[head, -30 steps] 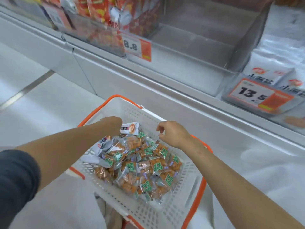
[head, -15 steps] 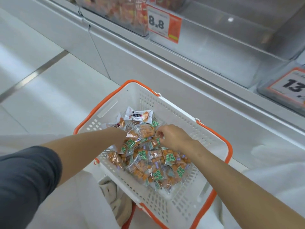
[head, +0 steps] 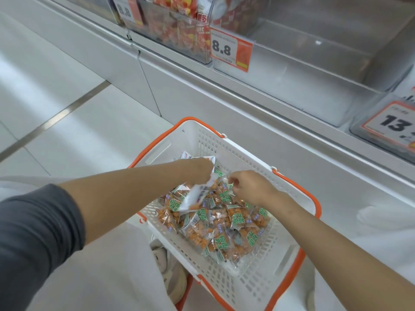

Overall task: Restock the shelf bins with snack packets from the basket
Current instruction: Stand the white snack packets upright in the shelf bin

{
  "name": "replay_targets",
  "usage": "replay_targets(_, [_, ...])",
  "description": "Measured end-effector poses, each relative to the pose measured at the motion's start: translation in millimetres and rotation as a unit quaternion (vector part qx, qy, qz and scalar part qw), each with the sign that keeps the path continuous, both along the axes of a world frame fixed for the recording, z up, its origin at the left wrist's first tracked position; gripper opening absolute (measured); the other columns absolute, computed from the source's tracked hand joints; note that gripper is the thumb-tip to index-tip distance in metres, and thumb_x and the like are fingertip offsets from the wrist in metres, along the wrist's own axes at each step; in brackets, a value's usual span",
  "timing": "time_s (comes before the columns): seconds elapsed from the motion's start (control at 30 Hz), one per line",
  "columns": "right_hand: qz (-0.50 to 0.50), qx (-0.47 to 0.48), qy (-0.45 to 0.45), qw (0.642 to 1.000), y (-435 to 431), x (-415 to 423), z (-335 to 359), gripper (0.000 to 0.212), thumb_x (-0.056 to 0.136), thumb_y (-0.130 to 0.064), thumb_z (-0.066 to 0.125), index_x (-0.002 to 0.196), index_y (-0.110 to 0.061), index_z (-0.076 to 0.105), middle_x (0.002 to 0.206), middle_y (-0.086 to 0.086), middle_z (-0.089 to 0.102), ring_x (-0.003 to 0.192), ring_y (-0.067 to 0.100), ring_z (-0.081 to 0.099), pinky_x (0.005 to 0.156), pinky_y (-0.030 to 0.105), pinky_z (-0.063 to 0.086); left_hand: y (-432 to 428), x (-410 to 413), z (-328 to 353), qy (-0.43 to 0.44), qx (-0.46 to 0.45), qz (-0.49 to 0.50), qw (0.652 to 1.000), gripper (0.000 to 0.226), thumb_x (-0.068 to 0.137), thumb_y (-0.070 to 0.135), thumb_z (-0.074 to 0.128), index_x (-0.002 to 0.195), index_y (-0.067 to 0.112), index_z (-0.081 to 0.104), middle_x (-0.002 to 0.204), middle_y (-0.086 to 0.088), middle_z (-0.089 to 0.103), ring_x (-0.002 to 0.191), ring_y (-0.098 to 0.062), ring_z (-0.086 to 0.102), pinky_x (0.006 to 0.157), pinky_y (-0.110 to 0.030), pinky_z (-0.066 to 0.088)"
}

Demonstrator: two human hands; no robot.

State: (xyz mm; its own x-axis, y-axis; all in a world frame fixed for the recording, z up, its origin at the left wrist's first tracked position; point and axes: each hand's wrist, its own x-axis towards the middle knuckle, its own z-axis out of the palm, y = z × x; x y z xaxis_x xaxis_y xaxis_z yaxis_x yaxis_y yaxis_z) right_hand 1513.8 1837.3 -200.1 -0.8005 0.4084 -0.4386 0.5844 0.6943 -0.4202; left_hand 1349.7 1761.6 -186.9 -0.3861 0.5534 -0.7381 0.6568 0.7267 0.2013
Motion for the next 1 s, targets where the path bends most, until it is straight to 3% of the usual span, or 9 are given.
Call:
replay_targets(0.1, [-0.045,-0.036,0.053,0.997,1.5,11.2,12.1,0.047,0.093,-0.042,0.060,0.132,-0.017,0.055,0.131,0.002,0.059,0.111,0.020,0.058,0.093,0.036,0.049,16.1,12.0,32.3,-0.064,0.111,0.029,0.991,0.024,0.095,0.012,0.055,0.115,-0.001,0.060,0.090,-0.006,0.059,0.074,-0.015,0.059,0.050,-0.014,0.044])
replay_targets(0.2, [-0.125,-0.134,0.121,0.976,-0.8,25.3,34.6,0.080,0.082,-0.069,0.057,0.146,-0.025,0.037,0.139,-0.004,0.051,0.119,0.018,0.053,0.093,0.031,0.043,24.9,23.6,55.6,-0.162,0.181,0.167,0.956,0.014,0.098,0.008,0.046,0.105,-0.001,0.054,0.084,-0.009,0.061,0.073,-0.020,0.066,0.068,-0.027,0.060])
replay_targets(0.33, [-0.128,-0.119,0.106,0.979,8.5,41.5,56.8,0.065,0.087,-0.035,0.068,0.140,-0.025,0.031,0.119,0.003,0.056,0.090,0.023,0.061,0.071,0.035,0.050,19.0,44.9,101.4,-0.357,0.180,0.340,0.851,0.033,0.103,0.030,0.043,0.122,0.003,0.045,0.100,-0.021,0.058,0.075,-0.026,0.068,0.071,-0.032,0.061])
replay_targets(0.43, [-0.191,-0.172,0.142,0.956,19.5,51.5,72.7,0.048,0.086,-0.025,0.067,0.122,-0.019,0.035,0.108,0.005,0.057,0.084,0.025,0.062,0.068,0.039,0.050,18.8,51.1,117.5,-0.258,0.178,0.226,0.922,0.057,0.093,0.064,0.041,0.131,0.021,0.043,0.116,-0.004,0.049,0.100,-0.022,0.062,0.074,-0.031,0.058])
replay_targets(0.6, [-0.132,-0.024,0.206,0.969,23.3,71.1,92.1,0.064,0.082,-0.042,0.071,0.133,-0.028,0.035,0.114,-0.009,0.049,0.102,0.015,0.050,0.090,0.033,0.041,28.2,67.8,119.5,-0.331,0.275,0.269,0.862,0.041,0.094,0.041,0.058,0.114,0.005,0.062,0.112,-0.016,0.069,0.099,-0.025,0.070,0.086,-0.036,0.058])
replay_targets(0.7, [-0.246,-0.161,0.270,0.917,28.7,85.0,92.6,0.070,0.078,-0.060,0.068,0.136,-0.033,0.039,0.123,-0.010,0.051,0.111,0.009,0.053,0.088,0.024,0.045,36.9,72.3,118.7,-0.347,0.321,0.279,0.836,0.013,0.098,0.017,0.056,0.107,0.010,0.061,0.113,-0.016,0.068,0.097,-0.027,0.069,0.083,-0.034,0.058])
replay_targets(0.8, [-0.373,-0.264,0.306,0.836,41.0,102.5,89.0,0.076,0.074,-0.072,0.063,0.132,-0.024,0.049,0.128,0.002,0.060,0.114,0.017,0.060,0.096,0.035,0.049,46.4,75.4,124.6,-0.391,0.339,0.269,0.812,0.020,0.098,0.016,0.054,0.118,0.014,0.058,0.111,-0.013,0.068,0.091,-0.020,0.068,0.077,-0.029,0.060])
replay_targets(0.9, [-0.396,-0.382,0.341,0.762,45.3,121.5,85.9,0.063,0.073,-0.045,0.072,0.122,-0.007,0.057,0.112,0.015,0.070,0.096,0.026,0.071,0.084,0.035,0.058,55.0,79.1,128.1,-0.415,0.338,0.221,0.816,0.020,0.099,0.015,0.053,0.118,0.015,0.059,0.108,-0.009,0.071,0.090,-0.017,0.070,0.076,-0.026,0.059])
replay_targets(1.0, [-0.379,-0.415,0.335,0.756,44.1,135.7,85.6,0.054,0.071,-0.029,0.075,0.114,0.002,0.061,0.104,0.017,0.073,0.092,0.024,0.072,0.078,0.027,0.059,60.5,83.0,127.4,-0.411,0.334,0.164,0.832,0.018,0.099,0.016,0.053,0.114,0.016,0.061,0.108,-0.008,0.072,0.093,-0.018,0.071,0.078,-0.027,0.059])
